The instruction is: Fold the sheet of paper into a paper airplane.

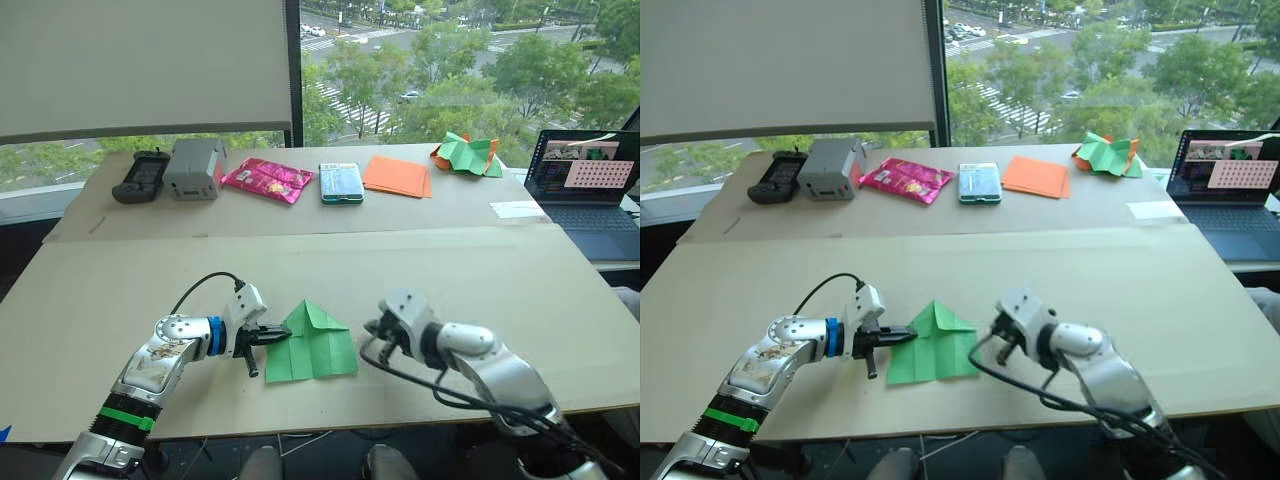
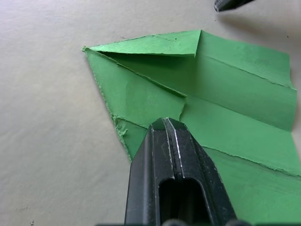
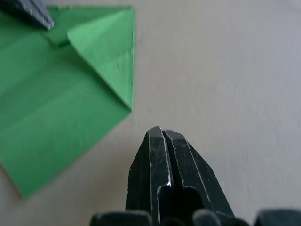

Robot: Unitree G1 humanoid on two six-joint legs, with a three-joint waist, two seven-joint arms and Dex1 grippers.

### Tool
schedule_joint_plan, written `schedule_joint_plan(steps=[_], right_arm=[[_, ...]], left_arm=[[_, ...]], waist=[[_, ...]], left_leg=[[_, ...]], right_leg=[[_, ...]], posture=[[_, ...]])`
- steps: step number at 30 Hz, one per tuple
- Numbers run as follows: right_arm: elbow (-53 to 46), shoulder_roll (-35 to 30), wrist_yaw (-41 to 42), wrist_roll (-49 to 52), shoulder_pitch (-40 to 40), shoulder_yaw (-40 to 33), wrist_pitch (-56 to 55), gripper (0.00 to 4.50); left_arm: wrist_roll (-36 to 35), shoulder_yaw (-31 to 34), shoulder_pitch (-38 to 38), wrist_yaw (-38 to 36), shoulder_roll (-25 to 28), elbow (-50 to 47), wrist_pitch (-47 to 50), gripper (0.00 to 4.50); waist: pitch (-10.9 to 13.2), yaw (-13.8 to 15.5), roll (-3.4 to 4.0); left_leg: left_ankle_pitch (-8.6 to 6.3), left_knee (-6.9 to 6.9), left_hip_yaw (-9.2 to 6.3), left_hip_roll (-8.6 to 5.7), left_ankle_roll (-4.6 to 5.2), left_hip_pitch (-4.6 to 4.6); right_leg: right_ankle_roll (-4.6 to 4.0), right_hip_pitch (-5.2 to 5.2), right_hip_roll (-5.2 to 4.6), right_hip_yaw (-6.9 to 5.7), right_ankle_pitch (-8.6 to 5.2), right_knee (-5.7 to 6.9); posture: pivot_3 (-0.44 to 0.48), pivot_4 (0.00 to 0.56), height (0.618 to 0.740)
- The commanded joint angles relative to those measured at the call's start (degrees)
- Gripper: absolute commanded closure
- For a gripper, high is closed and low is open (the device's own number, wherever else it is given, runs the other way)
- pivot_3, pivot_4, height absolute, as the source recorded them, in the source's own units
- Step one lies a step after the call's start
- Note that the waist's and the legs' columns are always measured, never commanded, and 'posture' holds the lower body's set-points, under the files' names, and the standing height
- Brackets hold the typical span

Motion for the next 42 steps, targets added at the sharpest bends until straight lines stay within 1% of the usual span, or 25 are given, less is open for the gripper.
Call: schedule_joint_plan(steps=[1,4,10,13,16,21,26,35,42], right_arm=[[-0.5,-0.9,1.3,0.0,1.3,2.5,-3.8,4.5],[-0.5,-1.7,2.3,-0.3,1.8,4.8,-5.9,4.5],[-3.7,-1.4,5.4,3.1,3.0,6.1,-7.0,4.5],[-2.5,-0.2,4.6,2.7,2.8,7.0,-7.3,4.5],[-0.2,2.5,2.9,2.6,1.8,7.3,-7.4,4.5],[2.5,7.7,0.8,4.4,-0.1,4.3,-7.1,4.5],[2.7,10.8,0.9,7.8,-1.4,1.9,-7.1,4.5],[7.3,17.3,-1.3,7.2,-7.2,5.3,-7.9,4.5],[13.6,19.6,-1.9,5.8,-10.4,7.6,-10.1,4.5]], left_arm=[[1.8,-1.2,0.6,0.2,0.6,2.0,1.3,4.49],[1.8,-1.1,0.5,0.2,0.8,2.1,1.3,4.49],[2.0,-1.0,0.6,0.2,0.9,1.9,1.4,4.49],[2.0,-0.9,0.7,0.3,1.0,1.7,1.5,4.49],[2.0,-0.8,0.7,0.4,1.0,1.7,1.5,4.49],[2.0,-0.7,0.8,0.6,1.0,1.6,1.5,4.49],[2.1,-0.6,0.8,0.7,1.1,1.6,1.4,4.49],[1.9,-0.3,0.3,0.9,1.1,1.6,1.7,4.49],[1.6,-1.0,-0.6,1.1,-0.1,0.7,2.5,4.49]], waist=[[0.1,-0.2,-0.14],[0.2,-0.2,-0.26],[0.1,-0.1,-0.34],[0.1,-0.1,-0.34],[0.1,-0.1,-0.35],[0.1,-0.1,-0.27],[0.2,0.0,-0.25],[0.2,0.0,-0.18],[0.2,0.1,-0.15]], left_leg=[[0.0,0.0,0.0,0.0,0.0,0.03],[-0.03,0.0,-0.01,0.01,-0.06,0.08],[-0.04,0.01,0.0,0.0,-0.07,0.08],[-0.04,0.0,0.0,0.01,-0.07,0.09],[-0.04,0.0,0.0,0.01,-0.07,0.1],[-0.04,-0.01,-0.01,0.02,-0.08,0.15],[-0.04,0.0,0.0,0.01,-0.07,0.07],[-0.04,-0.02,-0.01,0.02,-0.06,0.07],[-0.03,-0.02,-0.02,0.02,-0.05,0.0]], right_leg=[[0.0,0.0,0.0,0.0,0.0,0.0],[0.0,-0.02,-0.02,-0.02,0.0,-0.02],[0.0,0.01,-0.04,-0.02,0.0,-0.05],[0.0,0.01,-0.03,-0.03,0.0,-0.03],[0.0,0.0,-0.03,-0.03,0.0,-0.03],[0.0,-0.01,-0.03,-0.04,0.0,-0.03],[0.0,-0.01,-0.03,-0.04,0.0,-0.04],[0.02,-0.02,0.0,-0.04,0.01,0.0],[0.04,-0.03,0.02,-0.04,0.02,0.04]], posture=[[0.0,0.15,0.706],[0.0,0.15,0.706],[0.0,0.15,0.706],[0.0,0.15,0.706],[0.0,0.15,0.706],[0.0,0.15,0.706],[0.0,0.15,0.706],[0.0,0.15,0.706],[0.0,0.15,0.706]])
